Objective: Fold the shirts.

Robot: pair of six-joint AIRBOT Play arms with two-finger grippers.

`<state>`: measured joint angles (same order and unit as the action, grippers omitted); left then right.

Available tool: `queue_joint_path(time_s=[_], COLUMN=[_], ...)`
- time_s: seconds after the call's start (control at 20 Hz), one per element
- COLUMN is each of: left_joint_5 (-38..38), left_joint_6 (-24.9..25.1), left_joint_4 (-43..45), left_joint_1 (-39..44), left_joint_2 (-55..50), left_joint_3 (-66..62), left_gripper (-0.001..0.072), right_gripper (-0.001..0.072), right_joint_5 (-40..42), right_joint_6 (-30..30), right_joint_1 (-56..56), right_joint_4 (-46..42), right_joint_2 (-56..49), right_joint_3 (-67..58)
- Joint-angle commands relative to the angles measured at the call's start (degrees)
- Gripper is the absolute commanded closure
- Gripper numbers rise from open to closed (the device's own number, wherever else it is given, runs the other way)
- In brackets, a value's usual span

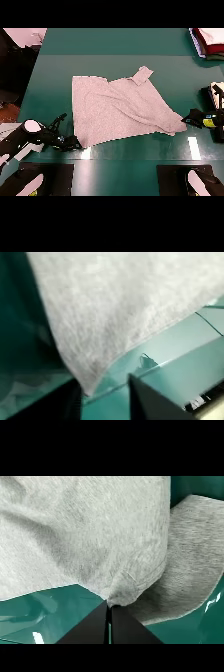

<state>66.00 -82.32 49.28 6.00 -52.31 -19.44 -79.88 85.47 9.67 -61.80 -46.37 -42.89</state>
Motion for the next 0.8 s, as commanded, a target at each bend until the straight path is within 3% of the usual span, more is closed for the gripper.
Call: queue_joint_path(time_s=[0.0, 0.15, 0.25, 0.3, 0.5, 0.75], left_joint_5=[-4.3, -5.4, -5.5, -5.6, -4.9, -4.1], left_joint_6=[-1.9, -3.2, -2.8, -2.8, -1.0, 3.3], left_joint_4=[-0.6, -0.5, -0.5, -0.5, -0.4, 0.8], left_joint_1=[1.6, 1.6, 1.6, 1.6, 1.6, 1.6], left_joint_2=[0.1, 0.1, 0.1, 0.1, 0.1, 0.1], left_joint_3=[0.2, 0.2, 0.2, 0.2, -8.1, -43.8], left_gripper=[0.0394, 0.0397, 0.0662, 0.0685, 0.0686, 0.0686], right_gripper=[0.0698, 0.0698, 0.0698, 0.0698, 0.0698, 0.0698], right_joint_5=[0.2, 0.2, 0.2, 0.3, 1.7, 5.7], right_joint_6=[0.0, 0.0, 0.0, 0.0, 0.0, -0.1], right_joint_1=[0.0, 0.0, 0.0, 0.0, 0.0, 0.0], right_joint_4=[1.9, 1.9, 1.9, 1.9, 2.3, 2.3], right_joint_2=[0.0, 0.0, 0.0, 0.0, 0.0, 0.0], right_joint_3=[0.0, 0.0, 0.0, 0.0, -2.8, -21.7])
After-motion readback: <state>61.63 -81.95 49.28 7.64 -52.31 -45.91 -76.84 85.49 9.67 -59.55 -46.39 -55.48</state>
